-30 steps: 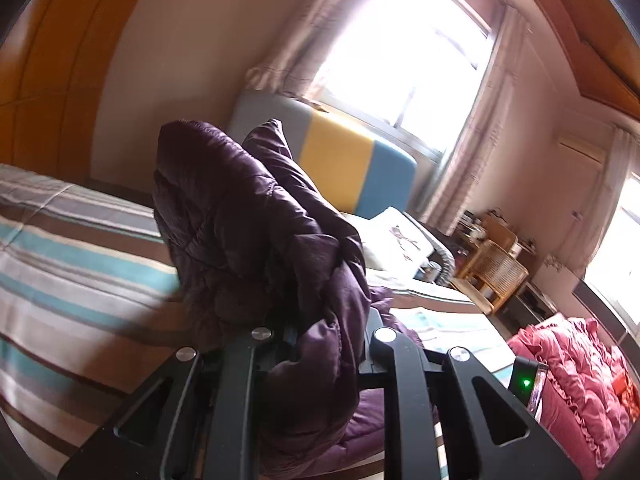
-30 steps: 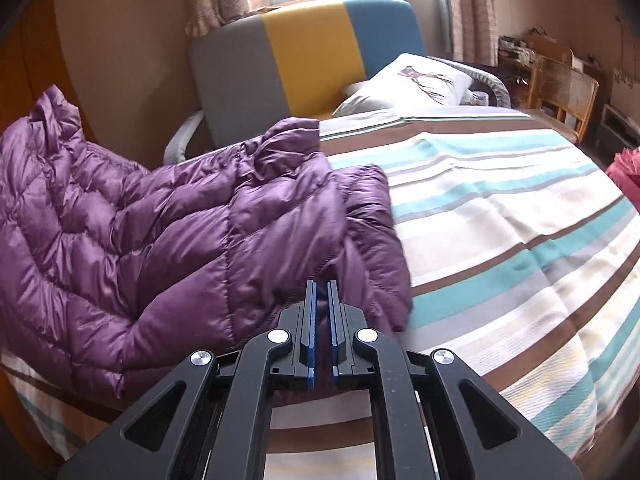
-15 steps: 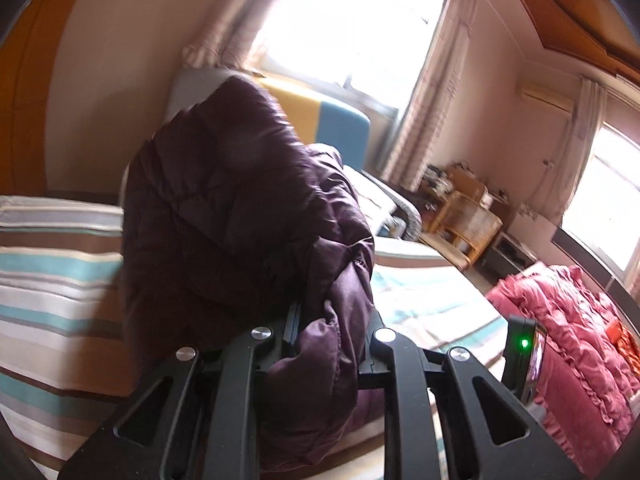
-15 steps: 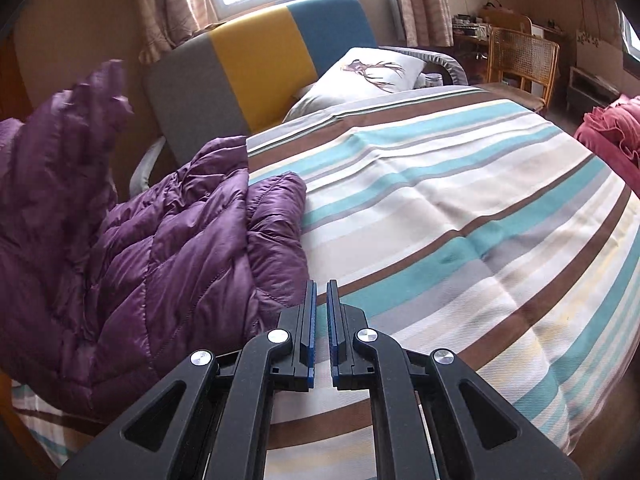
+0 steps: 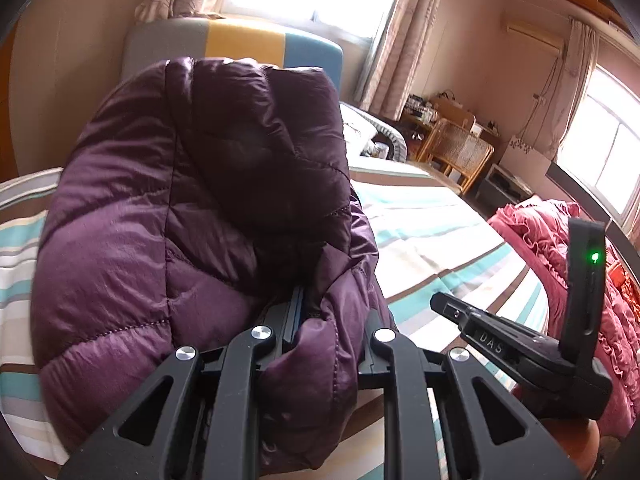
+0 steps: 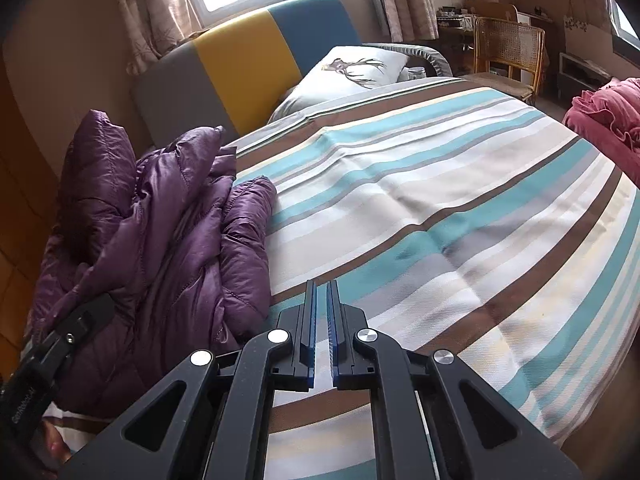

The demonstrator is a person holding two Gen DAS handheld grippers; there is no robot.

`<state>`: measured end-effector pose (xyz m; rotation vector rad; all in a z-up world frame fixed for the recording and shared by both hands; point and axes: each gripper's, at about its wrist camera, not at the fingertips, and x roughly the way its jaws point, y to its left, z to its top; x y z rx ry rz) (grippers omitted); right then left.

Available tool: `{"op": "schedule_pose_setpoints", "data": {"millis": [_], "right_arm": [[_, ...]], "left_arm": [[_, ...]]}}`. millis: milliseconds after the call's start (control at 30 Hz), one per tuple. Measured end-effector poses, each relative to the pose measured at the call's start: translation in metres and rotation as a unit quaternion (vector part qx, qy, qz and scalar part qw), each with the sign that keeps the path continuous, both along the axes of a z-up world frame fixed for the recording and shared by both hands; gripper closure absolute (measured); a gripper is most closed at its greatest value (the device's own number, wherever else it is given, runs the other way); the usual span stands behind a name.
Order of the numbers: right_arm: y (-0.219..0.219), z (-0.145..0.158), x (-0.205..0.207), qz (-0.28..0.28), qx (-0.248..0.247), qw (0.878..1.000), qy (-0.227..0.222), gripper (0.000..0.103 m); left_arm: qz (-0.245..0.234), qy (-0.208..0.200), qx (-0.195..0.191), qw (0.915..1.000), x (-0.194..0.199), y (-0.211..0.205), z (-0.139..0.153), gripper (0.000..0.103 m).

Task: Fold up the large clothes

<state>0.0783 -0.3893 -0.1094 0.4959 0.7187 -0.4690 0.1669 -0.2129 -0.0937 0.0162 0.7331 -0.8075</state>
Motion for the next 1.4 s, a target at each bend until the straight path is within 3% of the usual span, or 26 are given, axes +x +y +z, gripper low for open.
{"op": "schedule_pose_setpoints", "data": {"millis": [133, 200, 233, 267, 333, 467, 567, 700, 767, 800, 833, 900, 1100, 1233, 1400], "right_arm": [[-0.002, -0.001, -0.001, 0.000, 0.006, 1.000, -0.002, 0.097], [-0.001, -0.001, -0.001, 0.003, 0.007, 1.000, -0.002, 0.097], [0.000, 0.000, -0.001, 0.007, 0.008, 1.000, -0.004, 0.097], [0.001, 0.002, -0.001, 0.010, 0.009, 1.000, -0.007, 0.097], [0.004, 0.007, -0.001, 0.013, 0.007, 1.000, -0.012, 0.097], [0.010, 0.018, 0.000, 0.023, 0.003, 0.999, -0.022, 0.097], [0.017, 0.027, 0.001, 0.032, -0.004, 0.999, -0.029, 0.097], [0.026, 0.048, 0.002, 0.055, -0.004, 0.997, -0.055, 0.097], [0.034, 0.057, 0.007, 0.075, -0.006, 0.995, -0.064, 0.097], [0.039, 0.062, 0.011, 0.087, -0.009, 0.994, -0.068, 0.097], [0.043, 0.066, 0.015, 0.097, -0.011, 0.993, -0.072, 0.097], [0.054, 0.076, 0.028, 0.123, -0.013, 0.989, -0.078, 0.097], [0.078, 0.082, 0.070, 0.177, -0.023, 0.982, -0.058, 0.097], [0.076, 0.068, 0.093, 0.171, -0.041, 0.984, -0.009, 0.097], [0.049, 0.046, 0.089, 0.129, -0.044, 0.990, 0.022, 0.097]], "left_arm": [[-0.032, 0.017, 0.017, 0.9992, 0.000, -0.008, -0.011, 0.087], [-0.042, 0.017, 0.010, 0.9989, -0.004, -0.003, -0.007, 0.081], [-0.050, 0.021, -0.001, 0.9985, -0.005, 0.003, -0.002, 0.066], [-0.063, 0.032, -0.025, 0.9972, -0.007, 0.011, 0.006, 0.044], [-0.073, 0.029, -0.067, 0.9946, -0.017, 0.026, 0.023, 0.026], [-0.065, -0.024, -0.090, 0.9935, -0.036, 0.063, 0.059, 0.027], [0.000, -0.057, -0.089, 0.9944, -0.023, 0.101, 0.071, 0.026], [0.118, -0.020, -0.090, 0.9887, 0.030, 0.143, 0.057, 0.031], [0.162, 0.023, -0.083, 0.9830, 0.063, 0.164, 0.036, 0.053], [0.170, 0.038, -0.077, 0.9817, 0.073, 0.165, 0.028, 0.058], [0.173, 0.061, -0.069, 0.9806, 0.087, 0.170, 0.015, 0.064], [0.157, 0.084, -0.072, 0.9814, 0.096, 0.168, 0.001, 0.064], [0.122, 0.062, -0.060, 0.9888, 0.092, 0.138, 0.005, 0.069], [0.114, 0.054, -0.044, 0.9911, 0.091, 0.110, 0.009, 0.069], [0.091, 0.031, -0.017, 0.9952, 0.082, 0.082, 0.014, 0.070]]}}
